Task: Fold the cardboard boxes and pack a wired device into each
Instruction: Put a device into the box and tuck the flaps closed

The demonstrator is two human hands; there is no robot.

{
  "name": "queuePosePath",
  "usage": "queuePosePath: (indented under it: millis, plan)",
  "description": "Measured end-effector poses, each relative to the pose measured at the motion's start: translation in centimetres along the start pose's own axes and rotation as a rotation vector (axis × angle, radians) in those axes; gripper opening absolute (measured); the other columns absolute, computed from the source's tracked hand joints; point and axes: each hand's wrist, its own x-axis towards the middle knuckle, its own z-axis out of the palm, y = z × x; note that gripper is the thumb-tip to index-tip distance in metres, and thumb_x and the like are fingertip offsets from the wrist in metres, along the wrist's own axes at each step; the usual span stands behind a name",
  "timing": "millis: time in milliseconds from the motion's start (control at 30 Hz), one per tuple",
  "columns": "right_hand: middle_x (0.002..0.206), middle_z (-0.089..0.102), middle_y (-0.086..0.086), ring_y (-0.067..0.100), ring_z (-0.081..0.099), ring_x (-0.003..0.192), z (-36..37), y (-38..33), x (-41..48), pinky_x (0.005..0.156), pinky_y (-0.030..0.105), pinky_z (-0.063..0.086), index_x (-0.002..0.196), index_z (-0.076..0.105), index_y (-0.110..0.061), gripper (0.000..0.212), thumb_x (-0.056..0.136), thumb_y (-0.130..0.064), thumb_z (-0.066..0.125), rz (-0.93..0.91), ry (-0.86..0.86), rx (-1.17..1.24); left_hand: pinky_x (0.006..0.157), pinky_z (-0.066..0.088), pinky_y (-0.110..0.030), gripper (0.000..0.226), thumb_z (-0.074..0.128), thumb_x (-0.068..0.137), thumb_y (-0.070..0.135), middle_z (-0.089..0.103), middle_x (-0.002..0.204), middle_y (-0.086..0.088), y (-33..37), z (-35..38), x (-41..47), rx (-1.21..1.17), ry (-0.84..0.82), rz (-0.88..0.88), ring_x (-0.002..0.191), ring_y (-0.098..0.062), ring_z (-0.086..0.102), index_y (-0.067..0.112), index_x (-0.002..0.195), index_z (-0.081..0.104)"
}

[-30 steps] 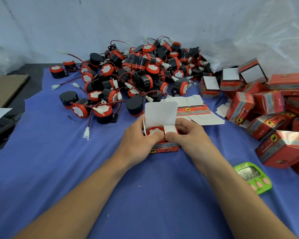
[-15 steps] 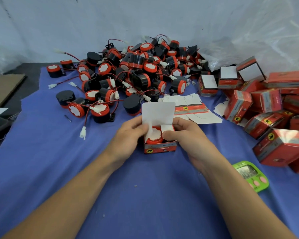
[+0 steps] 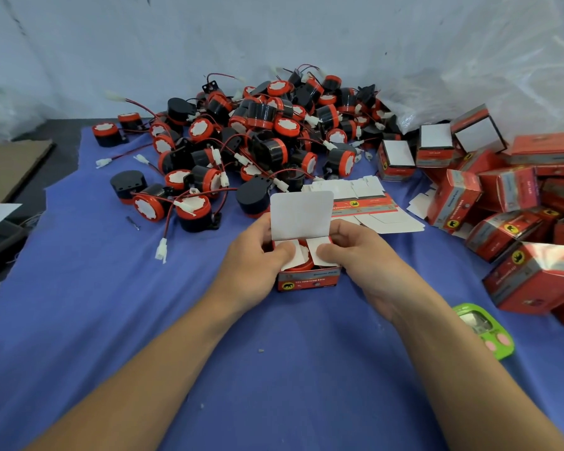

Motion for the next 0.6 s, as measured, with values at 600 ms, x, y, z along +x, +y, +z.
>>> queuePosePath:
  millis: [600]
  plan:
    - [0.119, 0.076, 0.004, 0.015, 0.071, 0.114, -2.1, 0.3, 0.1, 0.086, 0.027, 0.06, 0.09, 0.085, -0.011, 0.03, 0.089, 0.012, 0.066, -0.071, -0.017, 0.161, 0.09, 0.06, -0.028, 0.031, 0.071, 0.093, 0.005, 0.078, 0.113, 0.013, 0.2, -2.2, 0.5, -0.071, -0.206, 0.085, 0.113, -0.007, 0.07, 0.032, 0.1, 0.084]
